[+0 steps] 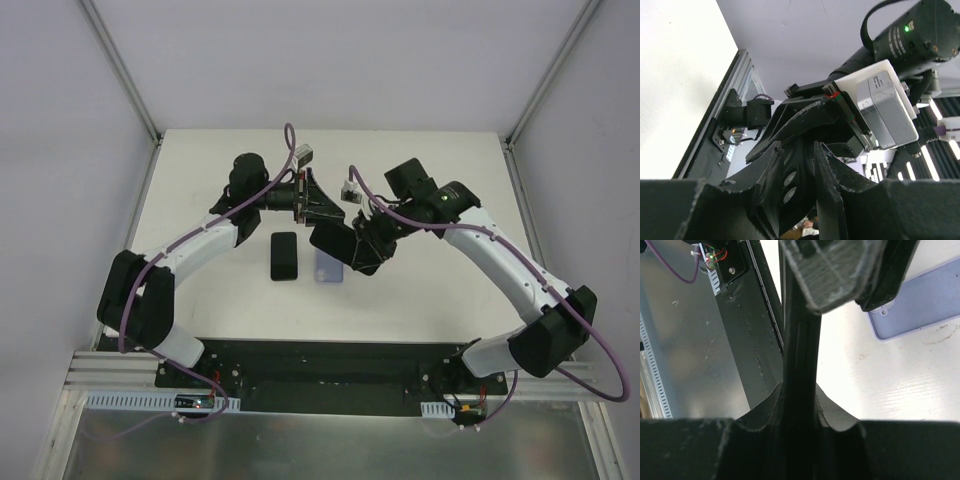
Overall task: Take the phone out of the phone case
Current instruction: Remove the phone case from the phone.
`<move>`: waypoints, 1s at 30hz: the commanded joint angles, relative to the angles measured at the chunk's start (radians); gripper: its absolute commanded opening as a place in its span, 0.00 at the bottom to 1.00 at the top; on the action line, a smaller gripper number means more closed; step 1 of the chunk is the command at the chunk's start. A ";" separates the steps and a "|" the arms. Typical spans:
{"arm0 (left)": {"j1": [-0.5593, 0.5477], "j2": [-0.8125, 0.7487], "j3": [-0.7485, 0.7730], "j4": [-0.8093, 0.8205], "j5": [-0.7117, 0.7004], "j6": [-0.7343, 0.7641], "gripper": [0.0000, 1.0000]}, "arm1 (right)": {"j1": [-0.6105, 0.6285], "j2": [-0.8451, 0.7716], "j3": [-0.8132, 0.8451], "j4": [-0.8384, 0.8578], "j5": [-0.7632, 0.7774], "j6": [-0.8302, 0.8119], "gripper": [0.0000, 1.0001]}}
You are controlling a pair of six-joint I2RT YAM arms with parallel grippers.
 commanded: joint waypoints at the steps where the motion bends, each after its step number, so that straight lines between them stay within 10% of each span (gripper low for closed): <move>1: -0.016 0.068 -0.047 -0.098 -0.116 -0.110 0.00 | 0.014 -0.037 0.111 0.124 -0.010 -0.042 0.00; 23: -0.032 0.090 0.076 -0.262 -0.068 0.136 0.00 | 0.017 -0.077 0.057 0.110 -0.022 -0.080 0.00; 30: 0.051 -0.026 0.174 -0.629 -0.002 0.751 0.44 | -0.092 -0.087 0.057 0.119 -0.231 -0.002 0.00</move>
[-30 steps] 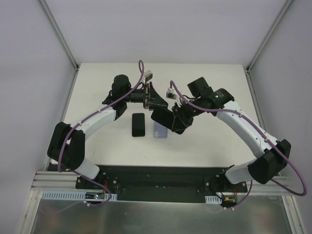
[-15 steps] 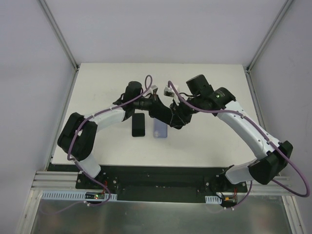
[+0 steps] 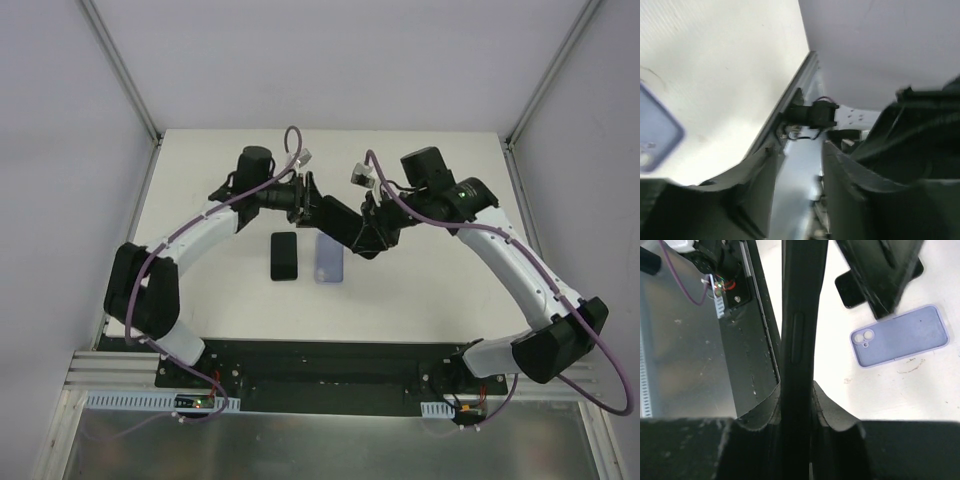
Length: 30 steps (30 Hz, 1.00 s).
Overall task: Take the phone out of the phone case
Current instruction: Remove the phone case from the phone.
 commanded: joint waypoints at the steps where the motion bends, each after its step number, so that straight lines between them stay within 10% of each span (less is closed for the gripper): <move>1: 0.041 -0.148 0.082 -0.308 0.087 0.534 0.52 | -0.065 -0.054 0.019 0.054 -0.226 0.053 0.00; 9: 0.045 -0.280 0.200 -0.781 0.158 1.229 0.90 | -0.123 -0.031 0.023 0.042 -0.410 0.108 0.00; 30: -0.081 -0.208 0.405 -0.857 0.057 1.368 0.45 | -0.129 -0.040 -0.044 0.097 -0.455 0.154 0.00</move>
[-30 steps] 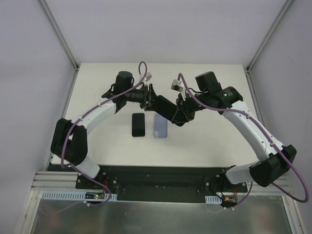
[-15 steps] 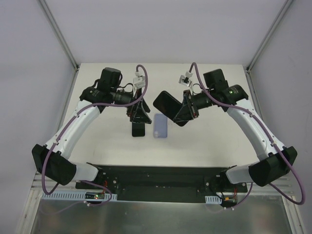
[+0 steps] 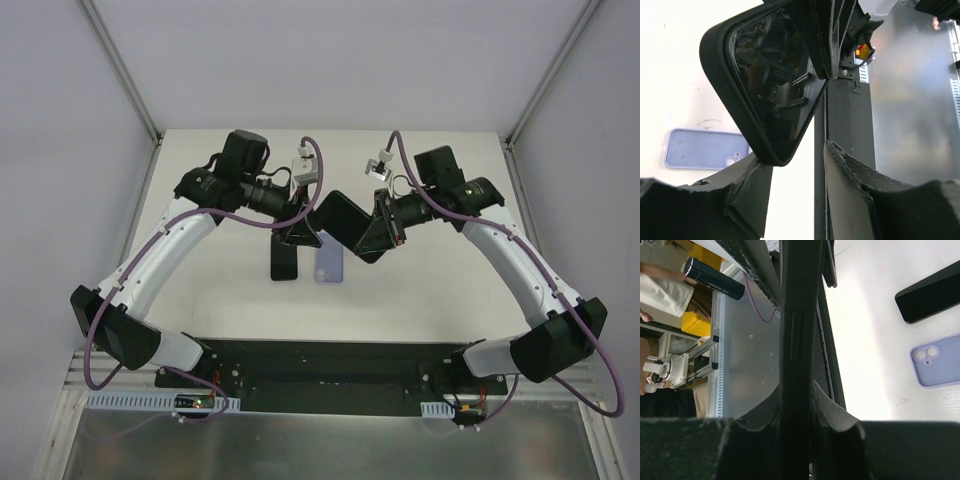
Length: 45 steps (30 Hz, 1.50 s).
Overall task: Take the phone out of the phone case
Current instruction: Remove the phone case from the phone.
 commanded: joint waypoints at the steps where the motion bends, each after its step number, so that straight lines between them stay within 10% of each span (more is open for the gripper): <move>1: -0.003 0.005 0.035 -0.017 0.008 0.038 0.42 | -0.003 -0.037 0.002 0.070 -0.093 0.021 0.00; 9: -0.010 0.028 0.045 -0.017 0.034 0.064 0.19 | -0.001 -0.029 -0.027 0.122 -0.119 0.057 0.00; 19: -0.009 0.067 0.068 -0.014 0.155 -0.034 0.42 | -0.003 -0.065 -0.058 0.163 -0.070 0.059 0.00; 33: -0.008 0.088 0.054 0.055 0.201 -0.164 0.00 | -0.001 -0.086 -0.091 0.196 -0.052 0.065 0.00; 45: -0.108 0.053 0.025 0.061 0.146 0.090 0.00 | -0.004 -0.068 -0.163 0.386 -0.197 0.244 0.00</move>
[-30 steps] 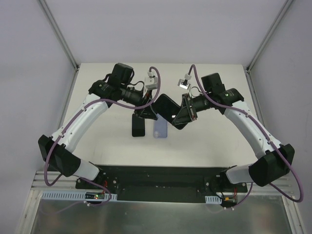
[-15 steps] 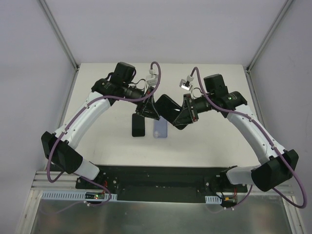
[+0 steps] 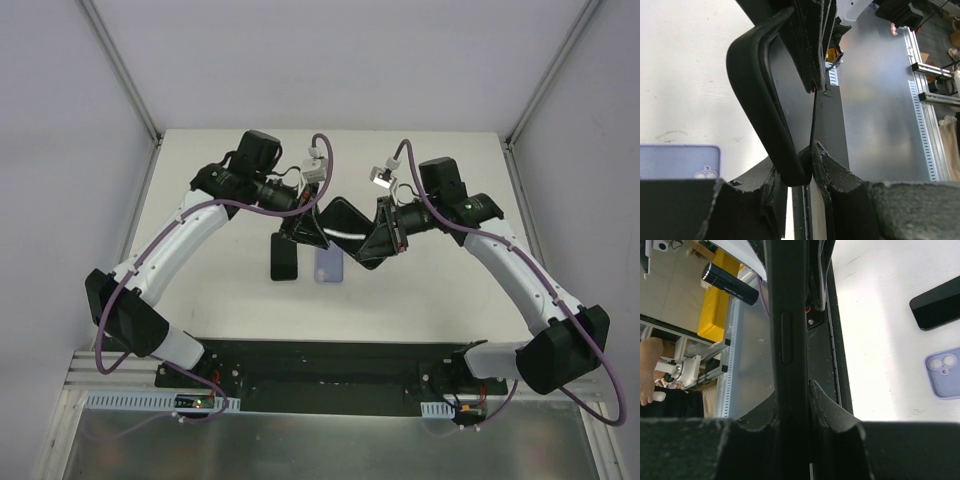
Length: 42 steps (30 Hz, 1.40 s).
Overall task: Take the phone out of the phone case
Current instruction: Remove the phone case from the phone.
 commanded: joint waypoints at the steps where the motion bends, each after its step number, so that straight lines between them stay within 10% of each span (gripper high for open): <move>1: -0.090 -0.026 0.029 0.048 0.026 0.165 0.00 | 0.008 -0.002 -0.013 0.220 -0.136 0.180 0.00; 16: -0.234 -0.010 0.142 -0.221 -0.157 0.461 0.00 | 0.032 0.036 -0.044 0.430 -0.256 0.406 0.00; 31: -0.236 -0.013 0.144 -0.235 -0.350 0.426 0.00 | 0.017 -0.019 -0.033 0.392 -0.180 0.366 0.00; 35: -0.120 -0.062 0.098 -0.235 -0.260 0.335 0.33 | 0.014 -0.034 0.080 0.020 -0.042 0.050 0.00; 39: -0.018 -0.078 0.093 -0.235 -0.119 0.215 0.74 | 0.018 -0.053 0.093 0.016 0.024 0.030 0.00; 42: -0.010 -0.072 0.093 -0.233 -0.047 0.130 0.86 | 0.031 -0.048 0.108 -0.008 0.083 -0.013 0.00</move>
